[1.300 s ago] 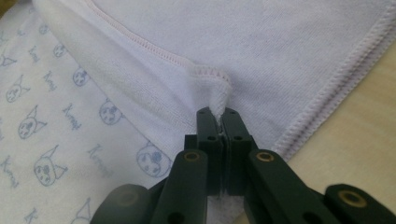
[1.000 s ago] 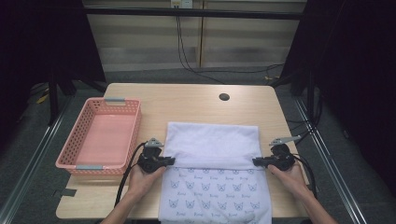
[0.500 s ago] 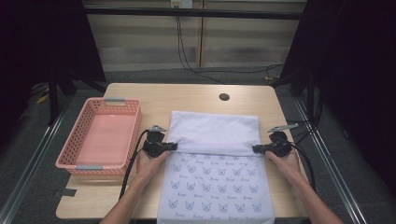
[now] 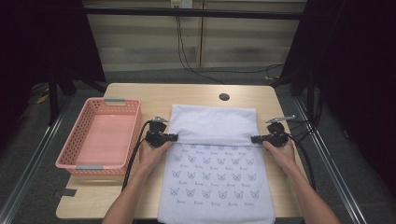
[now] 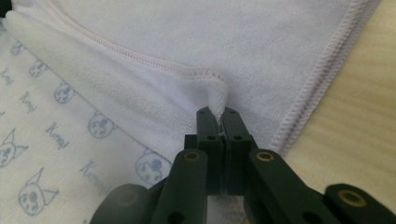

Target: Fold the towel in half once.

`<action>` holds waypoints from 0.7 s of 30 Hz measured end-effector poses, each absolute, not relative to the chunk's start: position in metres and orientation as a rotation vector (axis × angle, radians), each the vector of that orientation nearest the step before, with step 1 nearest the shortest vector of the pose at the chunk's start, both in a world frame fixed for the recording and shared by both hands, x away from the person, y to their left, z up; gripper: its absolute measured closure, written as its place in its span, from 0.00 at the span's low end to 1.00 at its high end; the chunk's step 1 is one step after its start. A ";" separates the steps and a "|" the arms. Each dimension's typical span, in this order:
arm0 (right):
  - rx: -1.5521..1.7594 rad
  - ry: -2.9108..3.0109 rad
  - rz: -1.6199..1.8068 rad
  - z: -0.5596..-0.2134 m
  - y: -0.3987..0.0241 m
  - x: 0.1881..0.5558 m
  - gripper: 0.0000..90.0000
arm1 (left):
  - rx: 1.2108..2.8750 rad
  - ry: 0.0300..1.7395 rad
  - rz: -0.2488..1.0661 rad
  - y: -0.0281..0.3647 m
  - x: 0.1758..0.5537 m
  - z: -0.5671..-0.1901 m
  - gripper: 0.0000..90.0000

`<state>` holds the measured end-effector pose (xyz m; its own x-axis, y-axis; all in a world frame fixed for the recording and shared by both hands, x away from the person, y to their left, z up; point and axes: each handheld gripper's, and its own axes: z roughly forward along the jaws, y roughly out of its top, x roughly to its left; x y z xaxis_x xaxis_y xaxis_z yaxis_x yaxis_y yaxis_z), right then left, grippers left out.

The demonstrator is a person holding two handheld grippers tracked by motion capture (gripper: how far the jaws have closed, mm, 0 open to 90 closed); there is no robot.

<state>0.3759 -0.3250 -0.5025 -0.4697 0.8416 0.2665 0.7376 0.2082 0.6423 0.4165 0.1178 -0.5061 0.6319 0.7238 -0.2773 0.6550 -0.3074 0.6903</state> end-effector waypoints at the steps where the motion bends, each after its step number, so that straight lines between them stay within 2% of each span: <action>1: 1.536 2.323 1.113 -0.503 -0.325 0.379 0.99 | 2.049 1.078 0.110 0.117 0.420 -0.505 0.97; 12: 1.569 2.261 1.141 -0.506 -0.327 0.402 0.99 | 2.043 1.088 0.129 0.115 0.438 -0.506 0.97; 21: 1.609 2.196 1.189 -0.510 -0.330 0.406 0.98 | 2.055 1.124 0.101 0.113 0.442 -0.502 0.97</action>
